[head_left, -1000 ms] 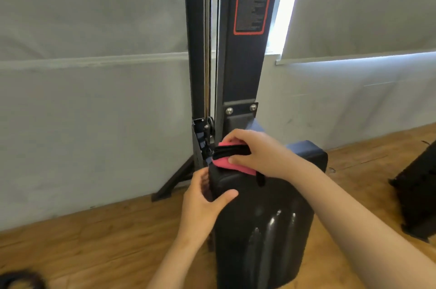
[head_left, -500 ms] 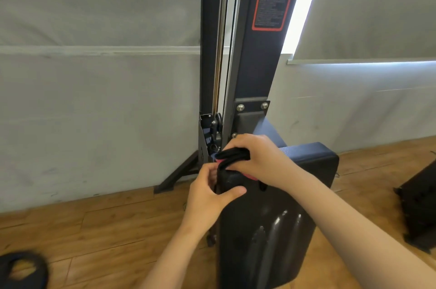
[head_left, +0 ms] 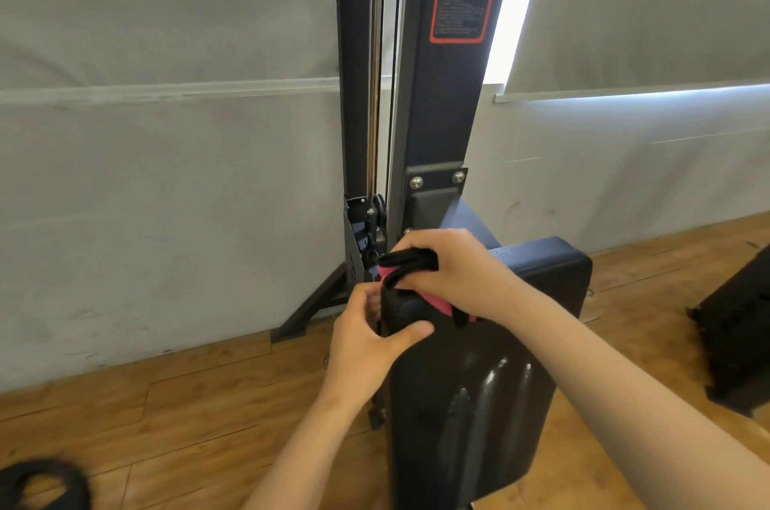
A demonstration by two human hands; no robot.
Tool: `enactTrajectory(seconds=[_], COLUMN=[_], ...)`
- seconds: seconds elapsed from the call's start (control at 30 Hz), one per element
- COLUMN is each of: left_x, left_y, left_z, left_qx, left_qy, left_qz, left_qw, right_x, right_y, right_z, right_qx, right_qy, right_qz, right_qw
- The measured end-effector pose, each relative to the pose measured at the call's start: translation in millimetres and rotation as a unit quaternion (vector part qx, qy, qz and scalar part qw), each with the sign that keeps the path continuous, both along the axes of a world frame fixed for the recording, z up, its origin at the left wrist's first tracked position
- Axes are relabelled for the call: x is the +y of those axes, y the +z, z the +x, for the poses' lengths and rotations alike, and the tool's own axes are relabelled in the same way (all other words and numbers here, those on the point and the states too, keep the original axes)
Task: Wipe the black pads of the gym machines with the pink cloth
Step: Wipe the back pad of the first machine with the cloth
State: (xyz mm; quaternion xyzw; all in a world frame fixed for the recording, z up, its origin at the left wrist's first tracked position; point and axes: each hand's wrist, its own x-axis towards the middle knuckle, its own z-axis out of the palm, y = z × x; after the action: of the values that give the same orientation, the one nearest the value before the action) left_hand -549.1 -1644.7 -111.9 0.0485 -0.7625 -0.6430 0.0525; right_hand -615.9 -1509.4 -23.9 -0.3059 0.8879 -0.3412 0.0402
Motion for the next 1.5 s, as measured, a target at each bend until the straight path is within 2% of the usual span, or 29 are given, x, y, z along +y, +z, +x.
enactTrajectory(seconds=[0.17, 0.33, 0.5, 0.67, 0.73, 0.87, 1.03, 1.1, 1.2, 1.27, 1.5], left_x=[-1.6, -1.0, -1.1, -1.5, -1.8, -1.5, -0.8, -1.3, -0.7, 0.2, 3.1], left_y=[-1.1, -2.6, -5.7, -3.9, -4.0, -6.3, -5.9, -5.6, -5.8, -5.9, -3.8], left_z=[-1.9, -3.4, -3.8, -2.8, -3.0, -4.1, -4.4, -4.2, -3.2, -2.9, -2.3], left_qx=[-0.004, -0.006, -0.006, 0.001, 0.000, -0.006, -0.008, -0.002, 0.000, -0.001, 0.019], left_qy=[-0.004, 0.000, -0.001, -0.008, -0.007, -0.005, -0.010, -0.010, -0.006, -0.003, 0.011], left_qz=[-0.013, 0.006, 0.011, 0.007, 0.006, 0.014, 0.012, 0.011, 0.008, 0.011, -0.002], left_qw=[1.000, 1.000, 1.000, 1.000, 1.000, 1.000, 1.000, 1.000, 1.000, 1.000, 1.000], right_x=[9.4, -16.1, -3.5, 31.7, 28.9, -2.4, 12.7, 34.0, 61.6, 61.6, -9.0], right_y=[-5.6, -9.7, -4.2, 2.5, 0.9, -14.7, -11.7, -10.4, -10.9, -11.4, -22.1], right_z=[-25.3, -17.1, -5.6, -8.0, -9.3, 8.4, 18.2, 15.0, 2.4, -0.4, 33.4], right_qx=[0.028, 0.046, 0.006, 0.003, 0.029, 0.076, 0.035, 0.045, 0.078, 0.089, 0.087], right_qy=[-0.128, -0.090, -0.049, -0.177, -0.202, -0.144, -0.107, -0.137, -0.252, -0.286, -0.096], right_qz=[0.027, 0.039, 0.003, 0.000, 0.008, -0.010, -0.066, -0.071, -0.074, -0.058, -0.094], right_qw=[0.991, 0.994, 0.999, 0.984, 0.979, 0.987, 0.991, 0.987, 0.962, 0.952, 0.987])
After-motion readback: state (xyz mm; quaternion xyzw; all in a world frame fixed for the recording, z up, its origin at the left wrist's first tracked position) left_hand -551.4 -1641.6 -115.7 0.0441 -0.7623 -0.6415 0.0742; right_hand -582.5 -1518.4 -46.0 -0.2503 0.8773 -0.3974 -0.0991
